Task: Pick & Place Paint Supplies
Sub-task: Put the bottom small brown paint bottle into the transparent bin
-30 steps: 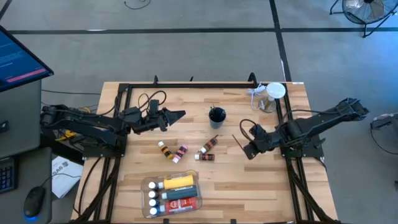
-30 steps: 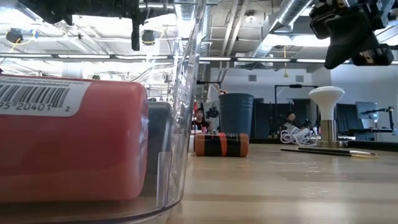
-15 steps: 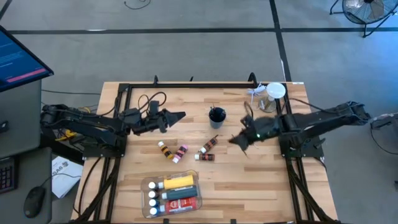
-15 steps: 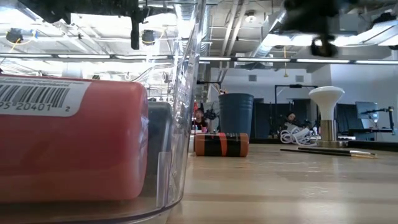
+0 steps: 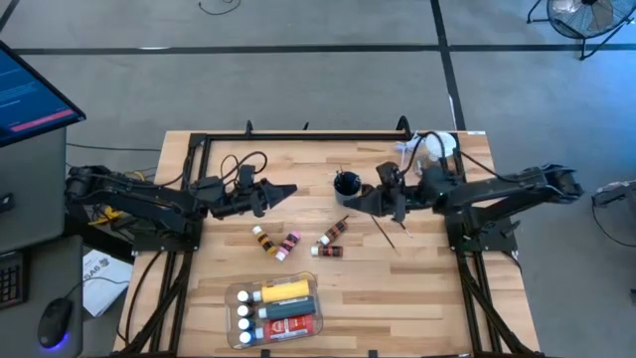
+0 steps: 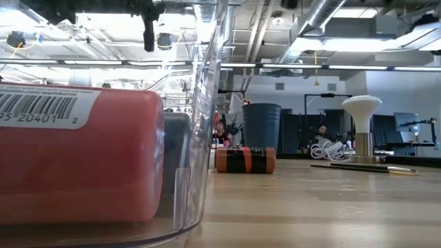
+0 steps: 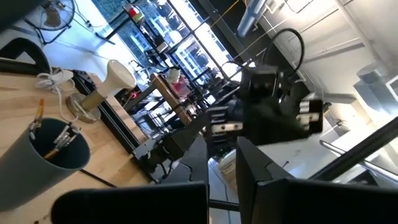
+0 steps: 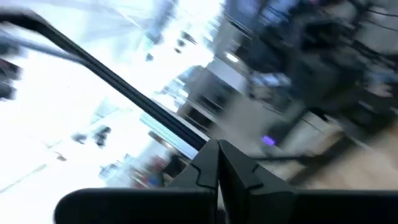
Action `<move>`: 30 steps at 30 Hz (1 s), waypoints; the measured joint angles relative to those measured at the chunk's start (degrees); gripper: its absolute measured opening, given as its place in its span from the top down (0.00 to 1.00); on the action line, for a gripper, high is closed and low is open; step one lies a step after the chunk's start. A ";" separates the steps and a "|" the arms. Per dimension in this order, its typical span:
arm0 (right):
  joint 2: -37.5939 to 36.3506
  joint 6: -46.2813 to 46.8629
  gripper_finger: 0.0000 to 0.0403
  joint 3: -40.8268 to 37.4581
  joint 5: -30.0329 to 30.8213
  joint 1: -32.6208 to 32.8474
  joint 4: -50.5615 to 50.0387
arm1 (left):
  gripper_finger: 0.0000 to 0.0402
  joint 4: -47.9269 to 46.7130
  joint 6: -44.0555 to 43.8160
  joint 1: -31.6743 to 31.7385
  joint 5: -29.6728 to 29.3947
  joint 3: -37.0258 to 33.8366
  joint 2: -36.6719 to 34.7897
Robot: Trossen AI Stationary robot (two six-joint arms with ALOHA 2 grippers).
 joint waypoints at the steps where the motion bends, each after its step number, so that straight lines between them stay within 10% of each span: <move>1: 1.06 1.11 1.00 0.00 0.00 -0.01 3.75 | 1.00 0.08 0.00 -0.29 0.00 0.00 0.00; 7: 8.19 7.55 1.00 0.13 4.55 -1.48 22.04 | 1.00 2.06 -0.02 -1.26 2.48 0.00 0.00; 20: 14.04 8.47 0.86 11.59 -12.98 -9.22 20.47 | 1.00 3.71 -1.75 -3.86 10.75 0.01 -1.74; 30: 8.68 -1.82 0.71 22.67 -31.90 -5.49 -22.68 | 1.00 3.30 2.65 -4.22 17.73 0.00 -6.05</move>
